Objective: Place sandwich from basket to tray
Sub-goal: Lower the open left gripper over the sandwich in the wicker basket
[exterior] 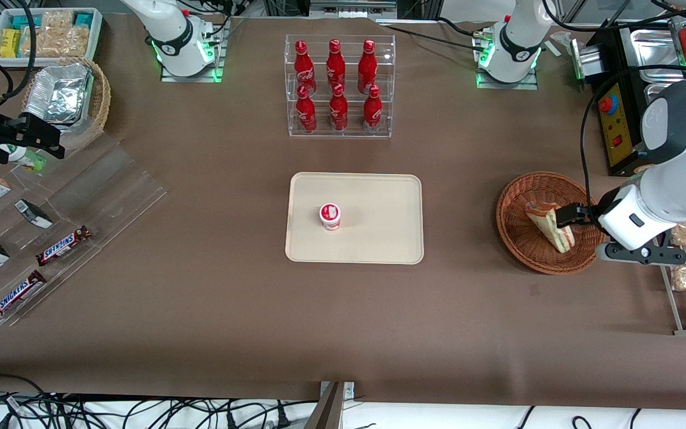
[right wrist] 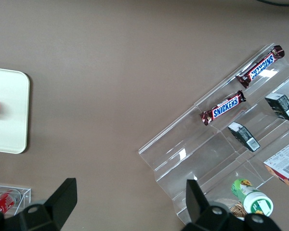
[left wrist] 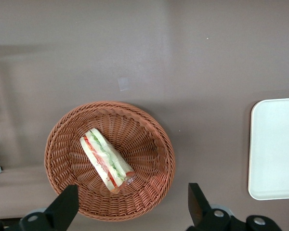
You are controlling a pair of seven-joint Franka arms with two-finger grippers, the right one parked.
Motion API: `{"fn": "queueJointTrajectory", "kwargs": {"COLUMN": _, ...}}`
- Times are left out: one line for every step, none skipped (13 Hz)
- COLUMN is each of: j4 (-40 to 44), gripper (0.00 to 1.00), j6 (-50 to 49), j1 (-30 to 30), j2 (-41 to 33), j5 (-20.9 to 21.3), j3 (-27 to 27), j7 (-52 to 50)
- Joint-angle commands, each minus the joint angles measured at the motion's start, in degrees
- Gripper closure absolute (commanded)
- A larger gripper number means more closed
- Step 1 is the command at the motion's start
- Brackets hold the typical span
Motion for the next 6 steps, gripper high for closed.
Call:
{"fn": "queueJointTrajectory", "kwargs": {"j4": 1.9, "gripper": 0.0, "j6": -1.4, "j1": -0.4, "j2": 0.6, "j5": -0.8, "j3": 0.2, "j7": -1.1}}
{"fn": "queueJointTrajectory", "kwargs": {"j4": 1.8, "gripper": 0.0, "j6": -1.4, "j1": -0.3, "j2": 0.7, "j5": -0.8, "j3": 0.2, "j7": -1.6}}
{"fn": "queueJointTrajectory", "kwargs": {"j4": 1.6, "gripper": 0.0, "j6": -1.5, "j1": -0.2, "j2": 0.7, "j5": -0.7, "j3": 0.5, "j7": -2.4}}
{"fn": "queueJointTrajectory", "kwargs": {"j4": 1.1, "gripper": 0.0, "j6": -1.5, "j1": 0.4, "j2": 0.9, "j5": 0.7, "j3": 0.5, "j7": -3.8}}
{"fn": "queueJointTrajectory", "kwargs": {"j4": -0.9, "gripper": 0.0, "j6": -2.5, "j1": 0.7, "j2": 0.9, "j5": 1.5, "j3": 0.5, "j7": -5.0}}
{"fn": "queueJointTrajectory", "kwargs": {"j4": -2.4, "gripper": 0.0, "j6": -3.7, "j1": 1.2, "j2": 0.8, "j5": 1.8, "j3": 0.5, "j7": -7.4}}
